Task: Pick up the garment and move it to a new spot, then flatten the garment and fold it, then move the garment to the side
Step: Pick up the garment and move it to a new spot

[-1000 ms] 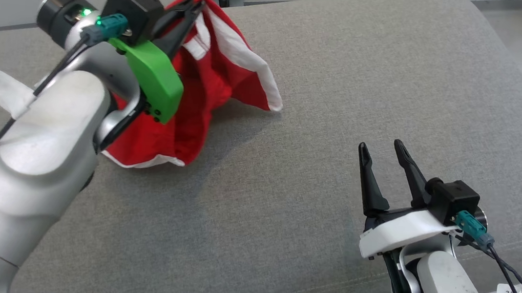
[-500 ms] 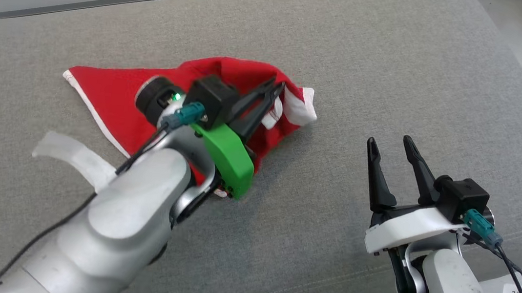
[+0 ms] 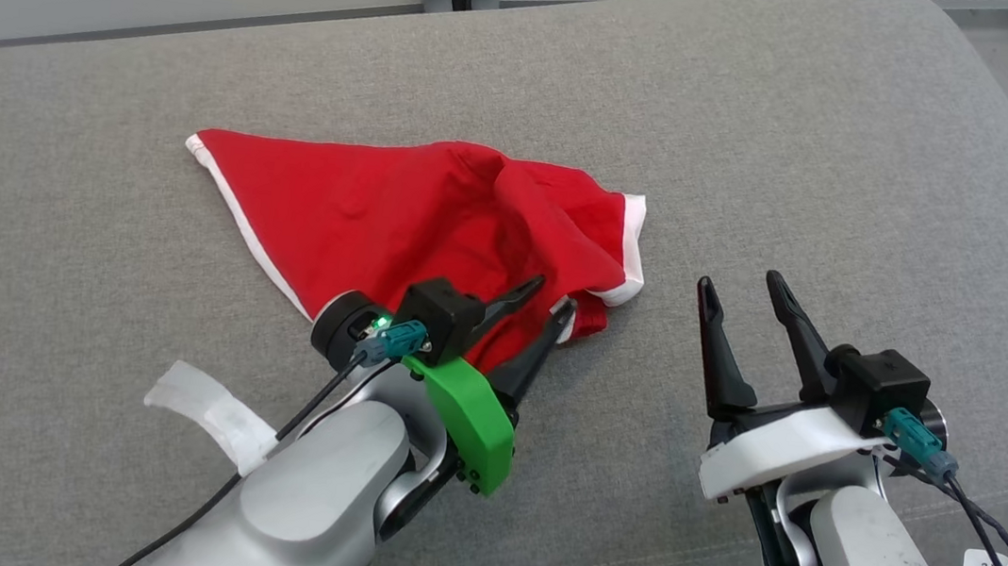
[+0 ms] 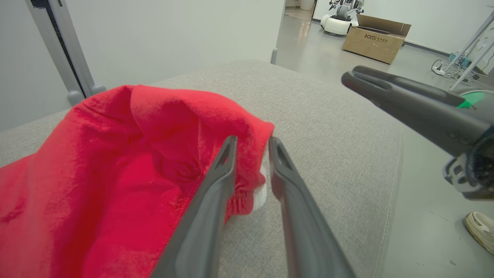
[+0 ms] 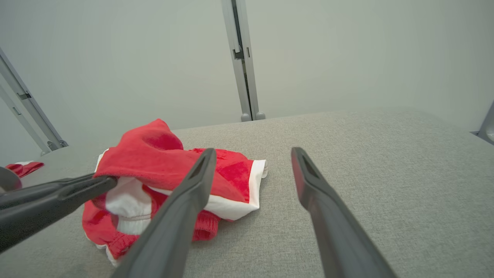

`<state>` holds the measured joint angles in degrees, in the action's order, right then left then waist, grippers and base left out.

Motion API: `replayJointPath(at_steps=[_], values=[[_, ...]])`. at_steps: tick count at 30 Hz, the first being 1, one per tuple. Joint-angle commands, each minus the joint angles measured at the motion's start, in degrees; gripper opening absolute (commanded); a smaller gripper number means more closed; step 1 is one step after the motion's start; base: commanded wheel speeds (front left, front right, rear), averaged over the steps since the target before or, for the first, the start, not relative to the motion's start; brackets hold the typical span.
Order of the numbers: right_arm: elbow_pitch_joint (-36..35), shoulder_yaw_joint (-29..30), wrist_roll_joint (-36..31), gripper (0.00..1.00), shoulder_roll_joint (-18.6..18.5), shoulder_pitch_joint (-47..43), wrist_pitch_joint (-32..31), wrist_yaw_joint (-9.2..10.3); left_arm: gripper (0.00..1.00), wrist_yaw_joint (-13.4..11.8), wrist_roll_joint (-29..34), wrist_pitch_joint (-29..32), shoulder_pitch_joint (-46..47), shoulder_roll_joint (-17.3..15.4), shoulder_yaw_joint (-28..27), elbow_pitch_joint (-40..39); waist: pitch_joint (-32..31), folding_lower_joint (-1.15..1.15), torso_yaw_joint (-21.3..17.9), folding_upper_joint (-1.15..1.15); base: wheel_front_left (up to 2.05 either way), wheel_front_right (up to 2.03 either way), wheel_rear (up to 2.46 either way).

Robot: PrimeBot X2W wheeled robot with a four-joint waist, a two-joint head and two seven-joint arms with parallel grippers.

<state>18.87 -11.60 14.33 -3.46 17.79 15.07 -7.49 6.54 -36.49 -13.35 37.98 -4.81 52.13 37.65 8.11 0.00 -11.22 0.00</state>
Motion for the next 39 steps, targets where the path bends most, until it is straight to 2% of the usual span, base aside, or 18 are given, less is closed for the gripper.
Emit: replayJointPath(at_steps=[1,8,18,24,34,39], values=[[0.19,0.08,-0.1,1.0,-0.43,-0.58,0.25,0.0,1.0,0.17,-0.31,-0.68,-0.68,0.35,-0.18,0.47,-0.66,0.0,0.67,0.0,0.0,0.0,0.0],[0.57,0.19,0.27,1.0,-0.73,-1.62,0.25,0.0,1.0,-0.28,1.99,-1.85,-1.59,1.15,-2.21,-2.06,-2.39,0.0,2.67,0.0,0.0,0.0,0.0],[0.68,-0.31,0.54,1.0,-0.99,-3.34,0.25,0.0,1.0,-5.31,11.64,-1.8,-10.11,-1.48,-13.47,-15.78,-4.76,0.0,5.03,0.0,0.0,0.0,0.0],[0.81,-0.41,0.59,1.0,-1.22,-3.81,0.25,0.0,1.0,-7.07,15.08,-1.79,-15.77,-3.57,-21.15,-20.4,-5.66,0.0,5.88,0.0,0.0,0.0,0.0],[0.62,-0.41,0.57,1.0,-1.18,-4.52,0.25,0.0,1.0,-7.71,18.6,-1.8,-23.08,-6.63,-34.07,-25.76,-5.8,0.0,7.27,0.0,0.0,0.0,0.0],[0.86,-0.27,0.65,1.0,-1.06,-4.8,0.25,0.0,1.0,-7.71,19.1,-1.8,-27.65,-6.62,-40.15,-27.68,-6.3,0.0,7.68,0.0,0.0,0.0,0.0]])
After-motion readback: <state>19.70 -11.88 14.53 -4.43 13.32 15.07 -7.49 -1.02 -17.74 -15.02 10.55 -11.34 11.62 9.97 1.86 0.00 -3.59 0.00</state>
